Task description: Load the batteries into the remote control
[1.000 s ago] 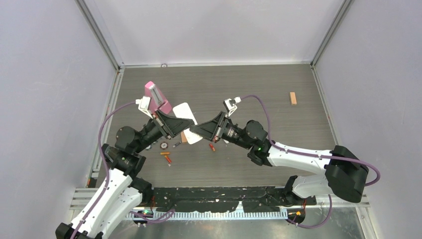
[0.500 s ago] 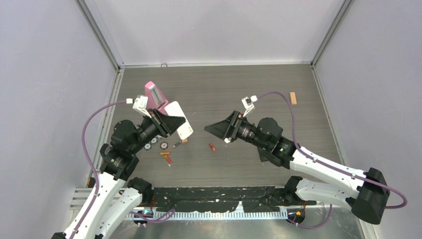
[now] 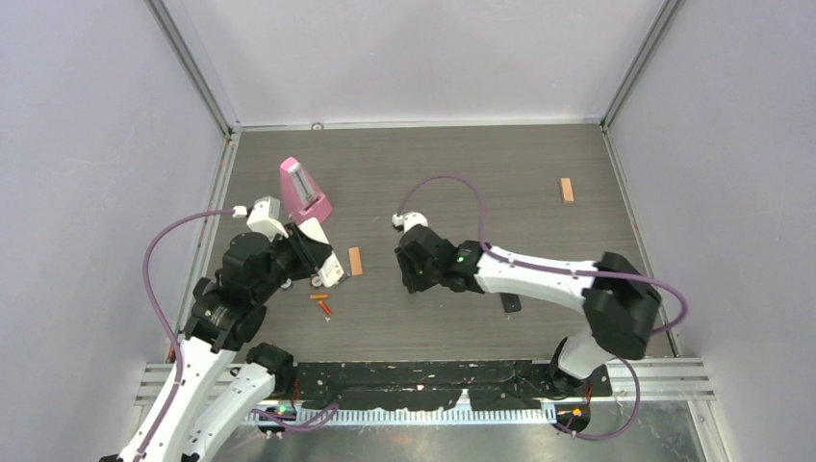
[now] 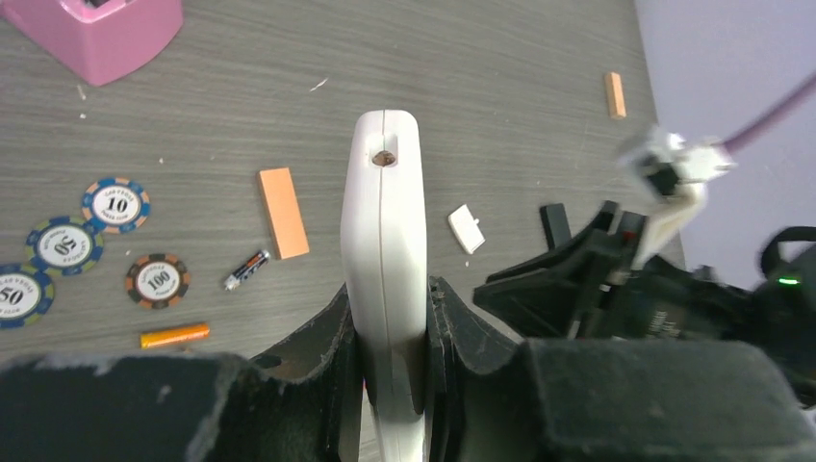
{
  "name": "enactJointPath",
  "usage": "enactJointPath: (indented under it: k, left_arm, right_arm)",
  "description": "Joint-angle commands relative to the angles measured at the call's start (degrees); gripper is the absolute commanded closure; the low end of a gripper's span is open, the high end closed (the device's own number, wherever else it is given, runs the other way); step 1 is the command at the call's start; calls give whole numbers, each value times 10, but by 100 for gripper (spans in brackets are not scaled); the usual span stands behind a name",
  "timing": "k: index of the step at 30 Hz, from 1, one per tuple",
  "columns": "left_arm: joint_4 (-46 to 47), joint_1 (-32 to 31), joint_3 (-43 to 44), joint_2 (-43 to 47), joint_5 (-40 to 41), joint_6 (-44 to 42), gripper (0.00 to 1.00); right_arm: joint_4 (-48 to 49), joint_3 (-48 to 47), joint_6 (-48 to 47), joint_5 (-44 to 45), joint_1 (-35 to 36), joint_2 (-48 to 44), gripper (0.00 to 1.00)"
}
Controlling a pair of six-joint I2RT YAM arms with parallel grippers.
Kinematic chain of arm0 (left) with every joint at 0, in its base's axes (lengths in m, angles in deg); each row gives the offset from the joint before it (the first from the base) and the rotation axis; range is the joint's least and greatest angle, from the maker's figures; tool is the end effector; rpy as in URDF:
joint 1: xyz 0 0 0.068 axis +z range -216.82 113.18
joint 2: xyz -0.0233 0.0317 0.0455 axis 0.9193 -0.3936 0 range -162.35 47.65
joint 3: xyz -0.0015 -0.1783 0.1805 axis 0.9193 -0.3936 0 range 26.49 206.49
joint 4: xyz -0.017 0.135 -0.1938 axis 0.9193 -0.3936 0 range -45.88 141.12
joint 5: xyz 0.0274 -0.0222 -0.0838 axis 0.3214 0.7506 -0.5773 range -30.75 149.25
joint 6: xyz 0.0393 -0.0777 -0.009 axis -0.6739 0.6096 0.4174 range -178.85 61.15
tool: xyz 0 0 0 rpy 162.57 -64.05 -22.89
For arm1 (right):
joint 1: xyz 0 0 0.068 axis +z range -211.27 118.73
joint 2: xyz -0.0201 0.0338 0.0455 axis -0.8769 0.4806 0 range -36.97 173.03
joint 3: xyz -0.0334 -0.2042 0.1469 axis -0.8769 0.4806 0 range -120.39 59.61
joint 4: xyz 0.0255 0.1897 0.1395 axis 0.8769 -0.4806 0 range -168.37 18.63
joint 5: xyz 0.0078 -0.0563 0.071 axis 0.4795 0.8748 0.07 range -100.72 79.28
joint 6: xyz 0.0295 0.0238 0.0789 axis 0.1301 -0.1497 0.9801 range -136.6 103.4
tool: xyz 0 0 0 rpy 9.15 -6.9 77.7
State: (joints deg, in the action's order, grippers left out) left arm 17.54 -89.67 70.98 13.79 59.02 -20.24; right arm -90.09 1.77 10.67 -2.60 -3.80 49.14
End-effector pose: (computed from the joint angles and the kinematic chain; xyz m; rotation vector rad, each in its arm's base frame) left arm 0.1477 -0.0627 0.2898 -0.2769 2.0204 -0.6938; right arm 0.1853 0.2700 0.1962 -0.5711 2.3791 0.5212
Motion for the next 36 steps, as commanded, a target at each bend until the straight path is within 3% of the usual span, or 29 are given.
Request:
enactJointPath:
  k: [1,5,9,23,28,31,36]
  left_arm:
    - [-9,2,21,-4,-13,7,100]
    - [-11,2,19,-13,-30,9,100]
    - [-7,3,21,-24,-48,6,100]
    - [-2,2,20,-42,-77,0,100]
    - [-3,3,21,-48,-89,-3,100]
    - [-7,3,25,-54,-105,-16,100]
    - [-30,3,45,-82,-149,-49,100]
  right_arm:
    - [-40,-57,-81,43,13,64,62]
    - [-39,-77,-100,49,14,106,53]
    - [-40,-101,-117,52,14,146,53]
    - [-48,-116,-135,19,-11,207,67]
    - [-47,-113,-136,1,-20,212,82]
    - [-21,-91,-130,0,-20,181,89]
    - [8,-64,-130,0,-20,114,91]
